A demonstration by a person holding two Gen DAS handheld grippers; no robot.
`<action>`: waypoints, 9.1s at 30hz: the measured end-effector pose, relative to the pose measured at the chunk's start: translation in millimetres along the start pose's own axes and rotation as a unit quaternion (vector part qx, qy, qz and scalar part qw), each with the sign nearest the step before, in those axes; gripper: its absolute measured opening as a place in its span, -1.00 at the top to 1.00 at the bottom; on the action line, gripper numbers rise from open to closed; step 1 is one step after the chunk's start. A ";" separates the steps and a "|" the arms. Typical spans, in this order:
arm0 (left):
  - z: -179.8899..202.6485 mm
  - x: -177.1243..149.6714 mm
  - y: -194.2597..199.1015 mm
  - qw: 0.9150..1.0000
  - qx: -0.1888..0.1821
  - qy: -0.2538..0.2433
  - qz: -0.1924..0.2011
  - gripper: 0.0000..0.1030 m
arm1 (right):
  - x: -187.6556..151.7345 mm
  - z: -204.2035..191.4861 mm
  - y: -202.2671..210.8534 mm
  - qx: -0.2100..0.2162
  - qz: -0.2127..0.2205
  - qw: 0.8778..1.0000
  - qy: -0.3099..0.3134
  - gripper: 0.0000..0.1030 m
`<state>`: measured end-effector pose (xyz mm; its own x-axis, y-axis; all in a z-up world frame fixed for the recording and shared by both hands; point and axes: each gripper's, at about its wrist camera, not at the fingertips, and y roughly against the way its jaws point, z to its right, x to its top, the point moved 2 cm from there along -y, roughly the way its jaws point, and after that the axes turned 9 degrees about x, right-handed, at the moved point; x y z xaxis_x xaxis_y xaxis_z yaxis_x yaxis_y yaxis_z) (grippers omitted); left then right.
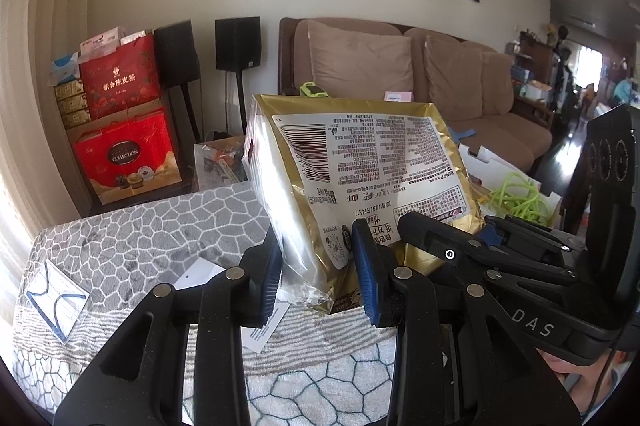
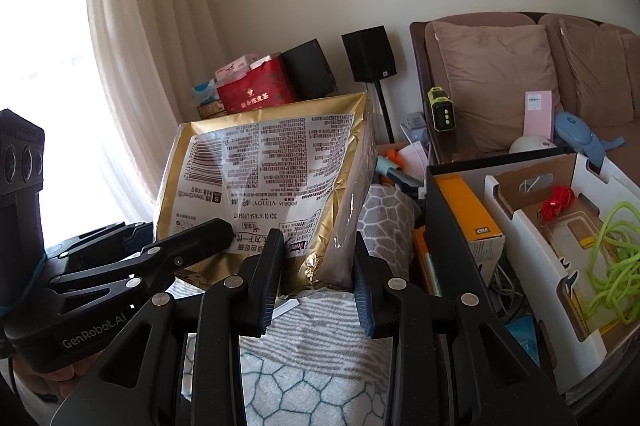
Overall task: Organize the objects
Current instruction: 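Hold the gold package upright with both tools beside the box, then carry the gold package with both tools over the cardboard box, then lower the gold package with both tools into the box onto the cables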
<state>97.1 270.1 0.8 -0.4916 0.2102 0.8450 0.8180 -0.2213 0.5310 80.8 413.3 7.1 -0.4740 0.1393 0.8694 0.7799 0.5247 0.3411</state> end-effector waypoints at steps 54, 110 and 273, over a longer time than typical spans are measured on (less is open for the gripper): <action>43.2 24.8 -13.9 0.999 -0.032 -0.031 0.023 0.39 | 15.2 31.1 27.7 -0.037 0.036 0.998 -0.022 0.37; 74.2 40.9 -27.3 0.997 -0.052 -0.051 0.027 0.39 | 23.3 50.5 48.3 -0.058 0.058 0.996 -0.048 0.36; 233.6 67.8 -105.3 0.973 -0.166 -0.160 -0.015 0.39 | 14.2 183.2 119.7 -0.186 0.085 0.953 -0.223 0.36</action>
<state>47.4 530.1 -12.6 -0.3524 0.4961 0.7936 0.6365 -0.4946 0.5918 92.5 631.9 -5.2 -0.3900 0.5816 0.7139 0.9125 0.1398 0.3846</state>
